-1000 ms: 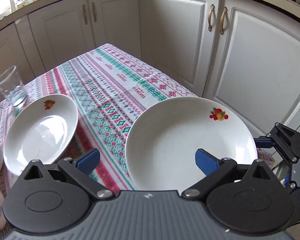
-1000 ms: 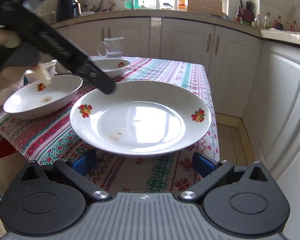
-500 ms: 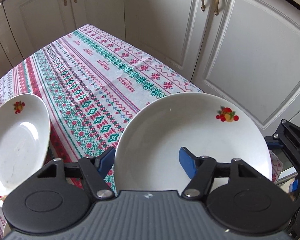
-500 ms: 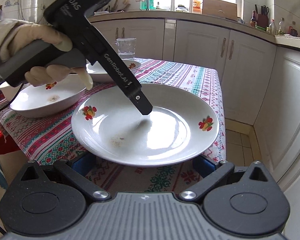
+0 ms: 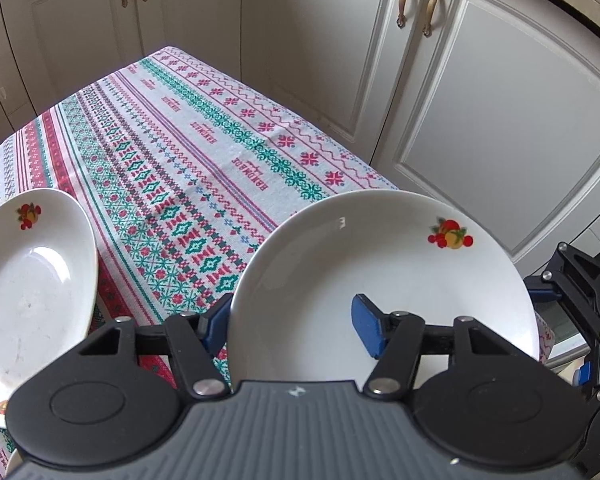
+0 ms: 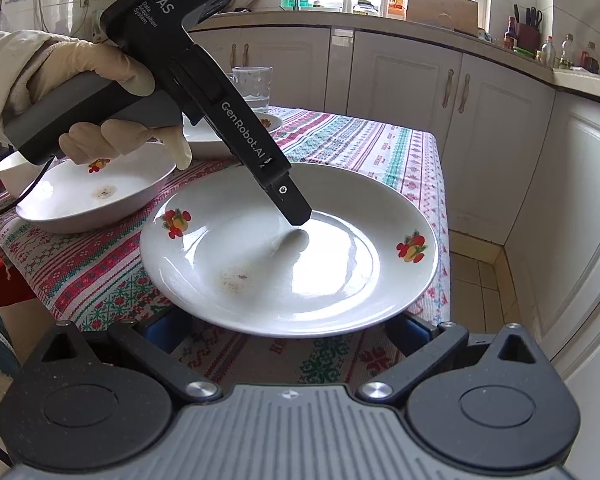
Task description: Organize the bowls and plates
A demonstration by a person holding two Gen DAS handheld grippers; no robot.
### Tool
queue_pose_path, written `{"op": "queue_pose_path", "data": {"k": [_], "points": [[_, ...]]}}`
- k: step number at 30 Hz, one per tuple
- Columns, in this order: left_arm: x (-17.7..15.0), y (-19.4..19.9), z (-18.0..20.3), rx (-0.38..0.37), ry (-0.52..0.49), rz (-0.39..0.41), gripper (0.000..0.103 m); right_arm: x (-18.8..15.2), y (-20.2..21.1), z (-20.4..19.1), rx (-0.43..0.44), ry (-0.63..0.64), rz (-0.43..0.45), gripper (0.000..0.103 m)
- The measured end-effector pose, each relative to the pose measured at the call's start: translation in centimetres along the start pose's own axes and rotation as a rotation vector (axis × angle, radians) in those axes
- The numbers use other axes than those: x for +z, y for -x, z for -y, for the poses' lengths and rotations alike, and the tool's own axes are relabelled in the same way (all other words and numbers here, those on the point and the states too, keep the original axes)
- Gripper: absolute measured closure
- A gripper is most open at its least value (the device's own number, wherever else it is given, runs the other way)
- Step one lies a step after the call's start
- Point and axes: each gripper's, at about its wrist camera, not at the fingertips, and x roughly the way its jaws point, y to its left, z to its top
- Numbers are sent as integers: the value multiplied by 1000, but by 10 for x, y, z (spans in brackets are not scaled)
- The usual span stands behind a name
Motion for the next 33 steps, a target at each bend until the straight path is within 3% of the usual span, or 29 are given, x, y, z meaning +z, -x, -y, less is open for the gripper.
{"op": "queue_pose_path", "data": {"k": [13, 33], "points": [[32, -5, -20, 20, 8, 64, 41, 26, -20, 22, -3, 20, -26, 0], [51, -38, -46, 47, 42, 77, 41, 40, -63, 45, -12, -35, -70, 0]]}}
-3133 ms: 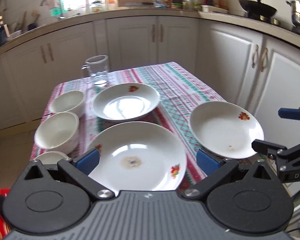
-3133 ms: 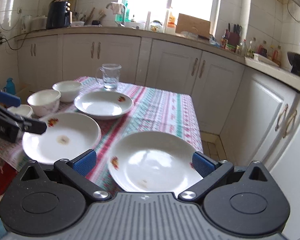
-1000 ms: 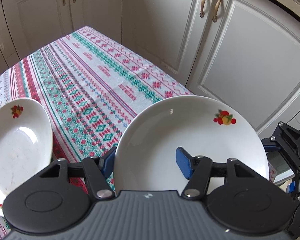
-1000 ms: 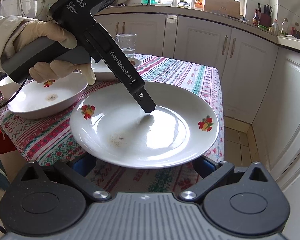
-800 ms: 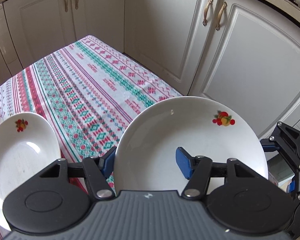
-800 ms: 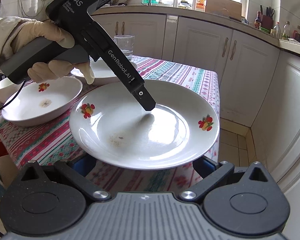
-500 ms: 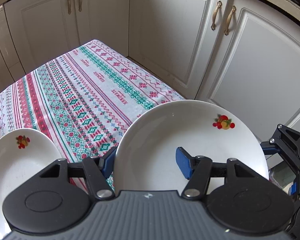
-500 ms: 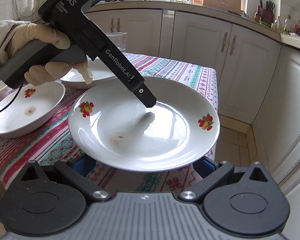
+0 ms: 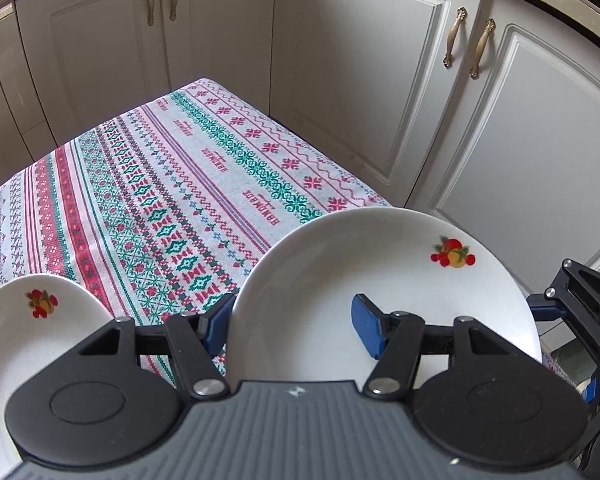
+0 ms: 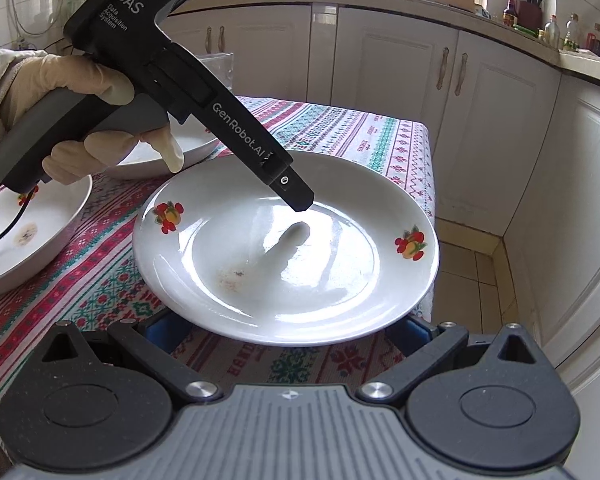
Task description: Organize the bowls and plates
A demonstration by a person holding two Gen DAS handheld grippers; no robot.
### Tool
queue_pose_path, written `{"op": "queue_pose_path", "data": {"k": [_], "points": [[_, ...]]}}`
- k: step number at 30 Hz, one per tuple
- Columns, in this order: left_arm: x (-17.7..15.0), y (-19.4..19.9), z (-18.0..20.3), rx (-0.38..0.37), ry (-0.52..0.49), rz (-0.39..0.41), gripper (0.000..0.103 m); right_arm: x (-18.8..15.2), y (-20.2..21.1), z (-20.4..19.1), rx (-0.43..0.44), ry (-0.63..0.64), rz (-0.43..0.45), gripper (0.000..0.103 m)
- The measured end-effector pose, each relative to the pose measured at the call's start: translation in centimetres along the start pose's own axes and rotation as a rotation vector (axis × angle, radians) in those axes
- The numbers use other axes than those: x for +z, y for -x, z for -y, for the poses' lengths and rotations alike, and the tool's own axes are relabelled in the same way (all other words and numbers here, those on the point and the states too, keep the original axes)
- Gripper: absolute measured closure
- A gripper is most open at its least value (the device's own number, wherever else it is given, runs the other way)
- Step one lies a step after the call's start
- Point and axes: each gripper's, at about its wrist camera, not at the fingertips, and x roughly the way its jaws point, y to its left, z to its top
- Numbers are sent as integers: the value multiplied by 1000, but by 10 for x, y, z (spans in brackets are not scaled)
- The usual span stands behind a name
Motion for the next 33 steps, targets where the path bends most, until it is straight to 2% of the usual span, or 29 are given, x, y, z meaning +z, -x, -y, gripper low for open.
{"op": "queue_pose_path", "data": {"k": [3, 7, 9, 16, 22, 28, 33], "points": [[0, -1, 0, 1, -1, 1, 40, -1, -1, -5, -13, 16, -5, 0], [0, 3, 2, -3, -7, 9, 29, -1, 1, -4, -5, 7, -10, 0], [-1, 11, 7, 19, -28, 27, 28, -1, 3, -5, -6, 6, -14, 0], [-14, 69, 13, 75, -27, 112, 23, -1, 38, -9, -30, 2, 10, 0], [-57, 126, 21, 130, 2, 200, 19, -12, 80, -30, 2, 13, 96, 0], [-115, 156, 26, 182, 29, 195, 18, -21, 99, -58, 58, 41, 142, 0], [-163, 172, 36, 250, -27, 195, 18, -20, 98, -80, 71, 76, 141, 0]]}}
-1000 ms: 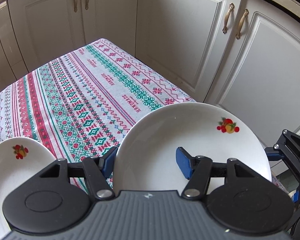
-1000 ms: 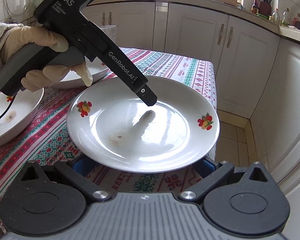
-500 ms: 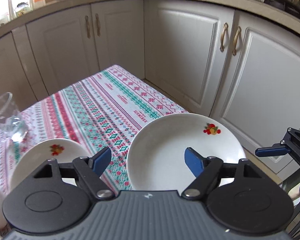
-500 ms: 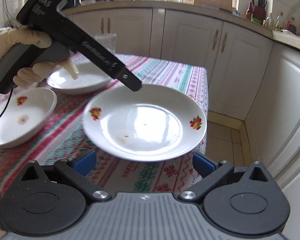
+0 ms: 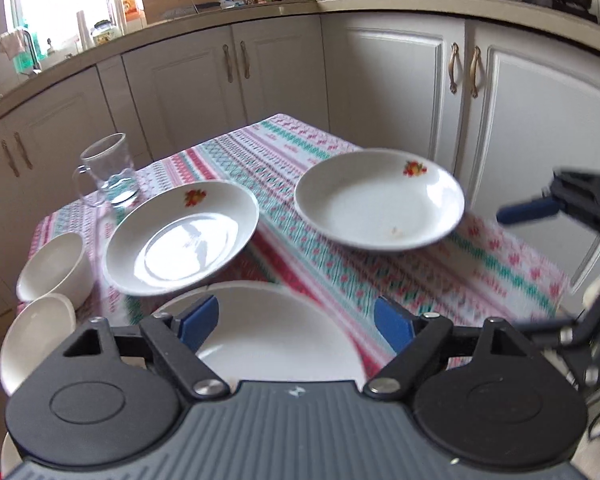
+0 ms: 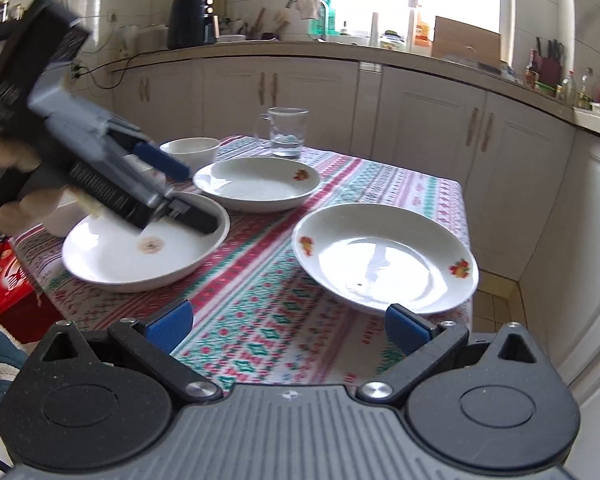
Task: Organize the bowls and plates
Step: 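Move the right tool toward the stained white plate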
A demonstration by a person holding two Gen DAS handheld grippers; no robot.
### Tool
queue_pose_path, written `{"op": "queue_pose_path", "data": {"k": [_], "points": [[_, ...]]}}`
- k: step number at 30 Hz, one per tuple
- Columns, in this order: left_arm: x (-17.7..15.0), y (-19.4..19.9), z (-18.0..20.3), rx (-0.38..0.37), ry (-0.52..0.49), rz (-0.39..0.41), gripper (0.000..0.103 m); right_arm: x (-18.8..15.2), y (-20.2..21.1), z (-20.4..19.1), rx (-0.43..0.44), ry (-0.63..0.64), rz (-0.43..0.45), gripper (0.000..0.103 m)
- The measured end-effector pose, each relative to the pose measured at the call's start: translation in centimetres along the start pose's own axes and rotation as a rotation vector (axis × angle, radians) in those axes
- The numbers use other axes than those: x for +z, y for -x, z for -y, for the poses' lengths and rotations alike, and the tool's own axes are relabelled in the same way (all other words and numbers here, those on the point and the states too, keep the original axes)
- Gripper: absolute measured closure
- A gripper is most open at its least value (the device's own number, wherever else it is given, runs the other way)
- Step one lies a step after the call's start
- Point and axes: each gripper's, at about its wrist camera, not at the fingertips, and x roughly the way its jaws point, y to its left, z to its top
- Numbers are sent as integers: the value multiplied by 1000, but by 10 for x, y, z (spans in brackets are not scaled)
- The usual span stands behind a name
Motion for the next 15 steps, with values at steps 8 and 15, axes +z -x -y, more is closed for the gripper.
{"op": "queue_pose_path", "data": {"k": [8, 15], "points": [[-65, 39, -6, 66, 19, -35, 17, 7, -4, -28, 39, 42, 1, 0], [-93, 50, -23, 94, 77, -61, 16, 14, -13, -49, 91, 85, -11, 0]]}}
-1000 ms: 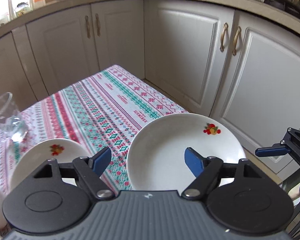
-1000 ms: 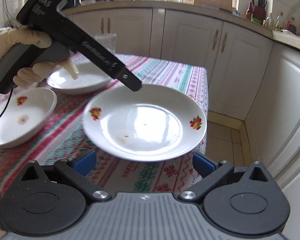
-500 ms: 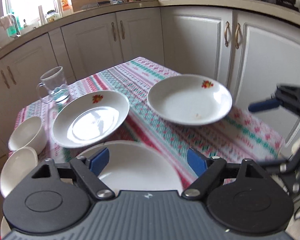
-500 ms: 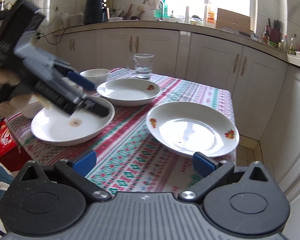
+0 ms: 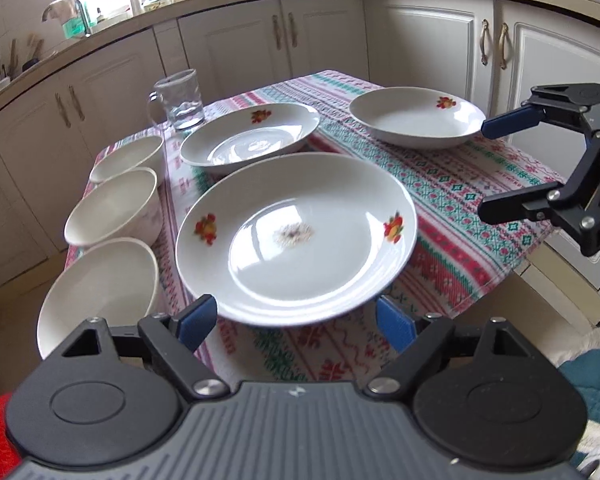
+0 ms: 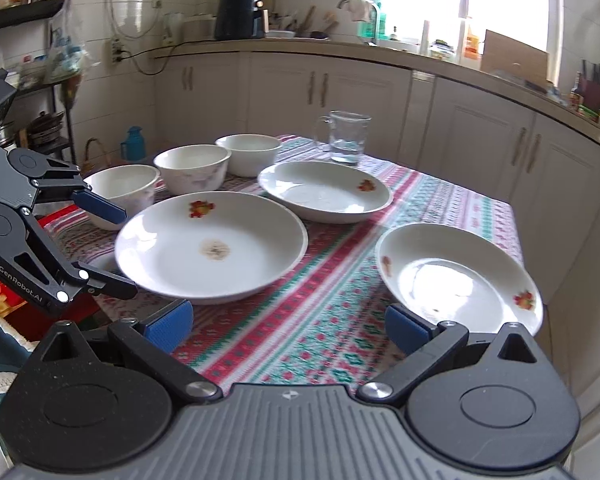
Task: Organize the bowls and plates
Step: 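Move the right tool toward the stained white plate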
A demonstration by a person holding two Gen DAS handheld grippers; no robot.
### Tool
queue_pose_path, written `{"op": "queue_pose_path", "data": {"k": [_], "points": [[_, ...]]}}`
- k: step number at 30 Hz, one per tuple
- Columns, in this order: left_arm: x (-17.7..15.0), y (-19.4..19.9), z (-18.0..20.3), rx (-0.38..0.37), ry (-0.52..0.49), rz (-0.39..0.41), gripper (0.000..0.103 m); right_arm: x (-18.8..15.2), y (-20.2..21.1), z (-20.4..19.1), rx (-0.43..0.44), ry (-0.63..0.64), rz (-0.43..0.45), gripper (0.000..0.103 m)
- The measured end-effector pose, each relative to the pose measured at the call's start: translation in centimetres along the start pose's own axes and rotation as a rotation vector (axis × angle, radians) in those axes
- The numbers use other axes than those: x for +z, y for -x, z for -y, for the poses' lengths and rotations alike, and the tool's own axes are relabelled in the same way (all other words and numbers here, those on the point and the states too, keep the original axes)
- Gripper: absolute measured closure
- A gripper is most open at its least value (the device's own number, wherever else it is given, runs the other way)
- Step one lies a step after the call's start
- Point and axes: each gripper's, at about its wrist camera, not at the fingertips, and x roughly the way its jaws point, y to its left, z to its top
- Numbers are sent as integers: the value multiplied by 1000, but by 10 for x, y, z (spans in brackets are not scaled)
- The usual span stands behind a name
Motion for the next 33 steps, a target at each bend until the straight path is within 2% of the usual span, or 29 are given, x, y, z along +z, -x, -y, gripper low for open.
{"op": "queue_pose_path", "data": {"k": [11, 17, 22, 33], "points": [[-14, -15, -11, -24, 46, -28, 16, 8, -10, -13, 37, 14, -32, 0], [-13, -23, -14, -48, 58, -8, 9, 10, -17, -15, 54, 24, -59, 0], [-12, -25, -11, -40, 48, 0, 1, 14, -24, -15, 73, 30, -71, 0], [-9, -25, -9, -26, 105, 1, 5, 35, -46, -8, 146, 96, -72, 0]]}}
